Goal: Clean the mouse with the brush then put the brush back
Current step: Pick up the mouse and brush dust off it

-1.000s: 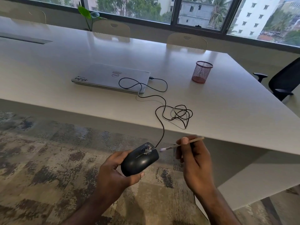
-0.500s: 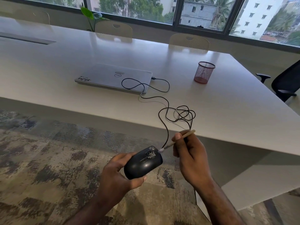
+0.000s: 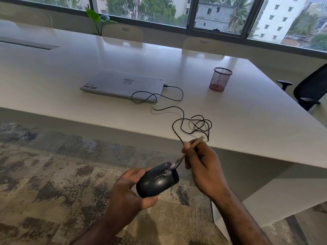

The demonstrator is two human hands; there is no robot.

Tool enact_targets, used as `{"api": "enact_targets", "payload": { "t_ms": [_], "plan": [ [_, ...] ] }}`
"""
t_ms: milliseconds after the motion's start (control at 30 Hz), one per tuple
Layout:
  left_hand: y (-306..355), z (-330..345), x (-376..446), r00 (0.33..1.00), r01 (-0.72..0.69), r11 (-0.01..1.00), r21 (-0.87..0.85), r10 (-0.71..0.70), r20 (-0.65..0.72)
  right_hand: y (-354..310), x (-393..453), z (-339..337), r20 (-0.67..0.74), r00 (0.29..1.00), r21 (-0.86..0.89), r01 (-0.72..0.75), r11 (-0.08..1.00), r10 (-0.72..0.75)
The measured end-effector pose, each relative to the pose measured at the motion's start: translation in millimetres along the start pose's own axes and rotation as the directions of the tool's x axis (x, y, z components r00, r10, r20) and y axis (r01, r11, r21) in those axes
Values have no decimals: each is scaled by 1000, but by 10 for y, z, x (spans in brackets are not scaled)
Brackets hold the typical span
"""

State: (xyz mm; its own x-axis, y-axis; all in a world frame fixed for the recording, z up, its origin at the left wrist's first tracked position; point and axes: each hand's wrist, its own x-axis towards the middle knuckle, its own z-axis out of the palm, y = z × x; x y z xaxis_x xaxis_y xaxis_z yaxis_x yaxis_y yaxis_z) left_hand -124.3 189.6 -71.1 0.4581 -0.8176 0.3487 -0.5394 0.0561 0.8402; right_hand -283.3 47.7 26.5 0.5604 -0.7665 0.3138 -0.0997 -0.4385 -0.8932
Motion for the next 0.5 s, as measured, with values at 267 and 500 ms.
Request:
{"api": "enact_targets", "payload": {
  "t_ms": [267, 500],
  "plan": [
    [45, 17, 10, 1000, 5, 1000, -9, -5, 12, -4, 44, 18, -61, 998, -23, 26, 999, -27],
    [33, 20, 21, 1000, -4, 1000, 11, 4, 15, -21, 75, 46, 39, 999, -63, 19, 998, -16]
  ]
}}
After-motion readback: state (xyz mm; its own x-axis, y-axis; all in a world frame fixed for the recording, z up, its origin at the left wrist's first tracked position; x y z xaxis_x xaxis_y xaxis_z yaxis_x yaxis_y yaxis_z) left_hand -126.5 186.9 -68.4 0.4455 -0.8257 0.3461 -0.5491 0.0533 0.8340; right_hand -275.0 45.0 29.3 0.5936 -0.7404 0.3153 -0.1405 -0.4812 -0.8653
